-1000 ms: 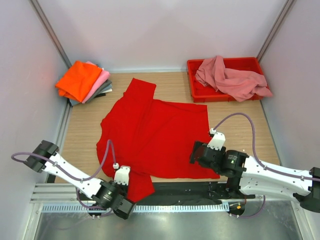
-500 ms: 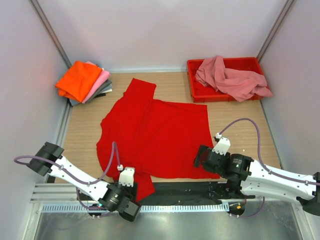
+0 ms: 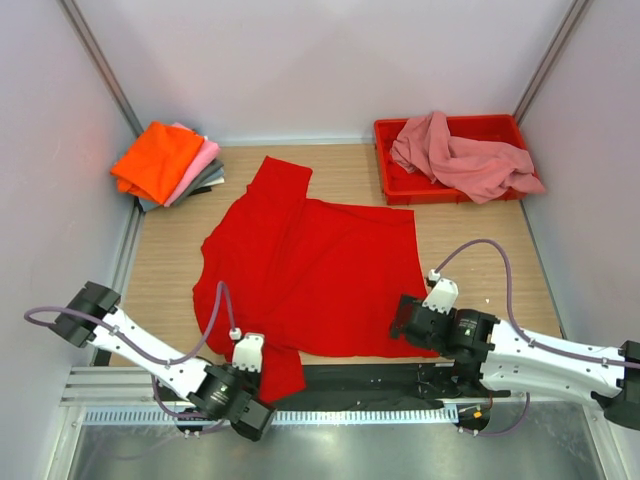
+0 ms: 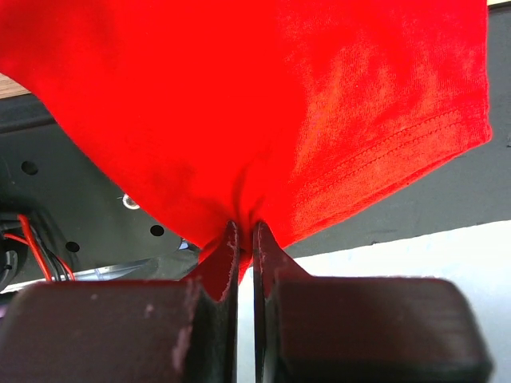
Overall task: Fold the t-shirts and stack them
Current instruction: Fold the tshirt
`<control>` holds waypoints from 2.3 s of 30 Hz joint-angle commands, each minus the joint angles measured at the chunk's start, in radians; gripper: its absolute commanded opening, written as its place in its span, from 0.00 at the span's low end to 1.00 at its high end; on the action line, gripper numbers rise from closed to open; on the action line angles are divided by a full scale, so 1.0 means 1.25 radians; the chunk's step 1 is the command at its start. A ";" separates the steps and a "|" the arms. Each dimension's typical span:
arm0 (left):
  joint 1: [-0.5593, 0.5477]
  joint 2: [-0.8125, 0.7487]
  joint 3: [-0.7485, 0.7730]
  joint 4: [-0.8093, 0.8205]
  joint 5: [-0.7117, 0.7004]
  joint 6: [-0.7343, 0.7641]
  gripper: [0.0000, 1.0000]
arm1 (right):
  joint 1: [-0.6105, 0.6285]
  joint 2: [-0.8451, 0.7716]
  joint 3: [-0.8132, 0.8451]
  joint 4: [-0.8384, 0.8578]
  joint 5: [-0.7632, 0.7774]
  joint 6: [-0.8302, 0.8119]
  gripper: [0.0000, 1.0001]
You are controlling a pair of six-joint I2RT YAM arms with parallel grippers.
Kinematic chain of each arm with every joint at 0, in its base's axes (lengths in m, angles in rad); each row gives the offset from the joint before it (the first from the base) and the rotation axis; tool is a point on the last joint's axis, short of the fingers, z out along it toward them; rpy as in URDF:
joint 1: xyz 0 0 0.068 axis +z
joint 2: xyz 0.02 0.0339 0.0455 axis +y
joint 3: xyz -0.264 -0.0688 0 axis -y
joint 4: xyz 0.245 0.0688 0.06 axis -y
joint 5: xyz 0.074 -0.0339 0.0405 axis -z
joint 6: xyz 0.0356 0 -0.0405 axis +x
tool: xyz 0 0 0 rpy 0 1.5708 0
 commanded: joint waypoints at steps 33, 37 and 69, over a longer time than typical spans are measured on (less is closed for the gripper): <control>0.820 -0.145 0.005 0.296 0.066 0.642 0.00 | -0.453 0.214 0.144 -0.157 -0.366 -0.163 0.99; 0.920 -0.097 0.007 0.362 0.135 0.720 0.00 | -0.453 0.113 0.068 -0.169 -0.425 -0.080 0.93; 1.024 -0.235 -0.015 0.231 0.277 0.692 0.00 | -0.441 0.137 0.022 -0.026 -0.319 -0.155 0.43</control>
